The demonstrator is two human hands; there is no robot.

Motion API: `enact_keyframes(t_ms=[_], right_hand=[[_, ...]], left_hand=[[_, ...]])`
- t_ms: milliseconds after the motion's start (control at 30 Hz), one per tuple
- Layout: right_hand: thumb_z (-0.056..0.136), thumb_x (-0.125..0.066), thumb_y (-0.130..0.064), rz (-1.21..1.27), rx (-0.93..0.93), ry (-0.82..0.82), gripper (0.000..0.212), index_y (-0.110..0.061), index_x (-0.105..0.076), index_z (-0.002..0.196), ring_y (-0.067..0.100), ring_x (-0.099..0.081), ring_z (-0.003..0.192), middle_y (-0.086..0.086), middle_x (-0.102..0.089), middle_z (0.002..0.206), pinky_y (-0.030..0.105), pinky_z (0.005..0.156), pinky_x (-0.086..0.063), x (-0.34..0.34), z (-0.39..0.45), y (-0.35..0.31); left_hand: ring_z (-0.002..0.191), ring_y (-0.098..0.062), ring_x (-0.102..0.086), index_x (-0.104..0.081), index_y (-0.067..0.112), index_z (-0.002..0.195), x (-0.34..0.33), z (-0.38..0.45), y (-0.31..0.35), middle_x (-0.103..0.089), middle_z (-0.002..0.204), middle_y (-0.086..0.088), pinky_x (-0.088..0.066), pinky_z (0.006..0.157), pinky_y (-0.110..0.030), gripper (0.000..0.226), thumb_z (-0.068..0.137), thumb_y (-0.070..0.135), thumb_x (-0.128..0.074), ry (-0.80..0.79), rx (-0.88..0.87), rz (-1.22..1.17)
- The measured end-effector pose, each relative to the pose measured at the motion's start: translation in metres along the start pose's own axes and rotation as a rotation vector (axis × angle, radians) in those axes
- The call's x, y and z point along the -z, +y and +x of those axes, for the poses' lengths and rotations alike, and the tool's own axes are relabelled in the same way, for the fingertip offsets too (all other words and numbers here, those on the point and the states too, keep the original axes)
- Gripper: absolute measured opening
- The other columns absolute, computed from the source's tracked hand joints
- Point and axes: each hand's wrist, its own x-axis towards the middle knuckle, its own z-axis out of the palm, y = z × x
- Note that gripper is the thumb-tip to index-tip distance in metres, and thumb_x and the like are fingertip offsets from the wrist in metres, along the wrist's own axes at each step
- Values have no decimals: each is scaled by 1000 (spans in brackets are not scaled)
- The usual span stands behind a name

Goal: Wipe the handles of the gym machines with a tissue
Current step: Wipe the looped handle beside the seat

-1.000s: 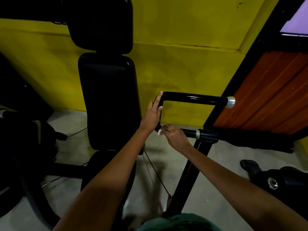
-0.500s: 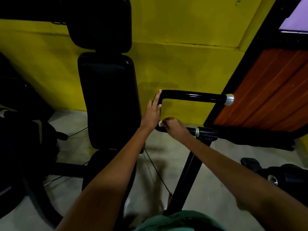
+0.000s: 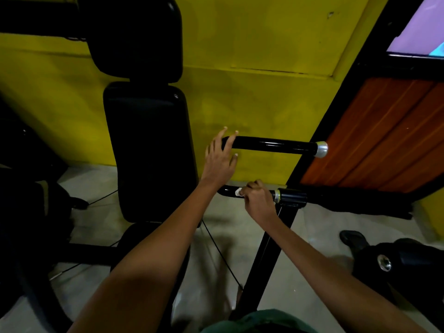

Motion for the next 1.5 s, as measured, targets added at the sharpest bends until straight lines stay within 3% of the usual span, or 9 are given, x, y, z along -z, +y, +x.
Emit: enact_keyframes(t_ms=[133, 267, 467, 700, 900, 1000, 1100, 1300, 1500], right_hand=[[60, -69, 19, 128, -160, 12, 27, -1, -72, 78, 34, -61, 74, 14, -61, 73, 33, 53, -54, -8, 2, -13], [57, -72, 17, 126, -44, -32, 32, -6, -71, 80, 32, -63, 73, 11, -60, 74, 29, 48, -52, -8, -3, -9], [78, -56, 10, 97, -336, 6, 24, 6, -69, 98, 38, -60, 93, 22, -62, 97, 38, 73, -52, 3, 2, 21], [76, -60, 9, 259, -139, -60, 18, 1, -69, 90, 35, -61, 83, 17, -62, 85, 30, 70, -47, -8, 2, 3], [80, -58, 8, 262, -304, 39, 19, 3, -70, 93, 33, -63, 80, 19, -63, 89, 24, 69, -44, -8, 3, 10], [76, -60, 10, 315, -211, 9, 17, 3, -70, 88, 35, -61, 78, 18, -62, 82, 28, 68, -47, -14, 9, -6], [72, -64, 10, 220, -89, -44, 20, -2, -69, 88, 33, -61, 77, 14, -62, 80, 29, 64, -50, -5, -4, 7], [68, -60, 15, 60, -321, -11, 23, 4, -66, 87, 39, -60, 80, 21, -60, 86, 37, 61, -50, 4, -1, 11], [66, -64, 15, 19, -208, -83, 30, 2, -67, 93, 37, -62, 85, 19, -62, 89, 35, 61, -53, 7, -15, 25]], left_hand=[[132, -34, -40, -40, 18, 138, -13, 4, 0, -44, 142, -10, -36, 102, -55, 58, 82, 22, -53, 39, -96, 91], [127, -27, -38, -35, 19, 137, -23, 5, -11, -50, 137, -10, -38, 102, -50, 54, 83, 23, -46, 100, -152, 110], [123, -27, -38, -38, 18, 135, -35, 9, -15, -50, 135, -10, -48, 88, -40, 51, 85, 20, -47, 180, -189, 56], [129, -36, -33, -36, 17, 136, -39, 9, -17, -31, 142, -12, -43, 99, -43, 51, 86, 14, -44, 235, -213, 30], [121, -29, -37, -36, 19, 134, -37, 9, -17, -33, 136, -7, -50, 88, -42, 49, 87, 14, -47, 246, -216, -8], [119, -29, -37, -35, 19, 135, -38, 8, -17, -33, 135, -6, -51, 84, -43, 51, 85, 14, -48, 226, -207, -18], [119, -29, -38, -35, 20, 135, -38, 9, -17, -33, 135, -6, -51, 83, -43, 52, 85, 15, -47, 218, -202, -18], [118, -28, -37, -35, 19, 135, -36, 9, -18, -32, 134, -6, -51, 82, -40, 53, 83, 13, -45, 226, -211, 9], [118, -27, -37, -35, 20, 135, -36, 8, -17, -33, 134, -5, -50, 80, -38, 57, 79, 14, -46, 218, -197, 20]])
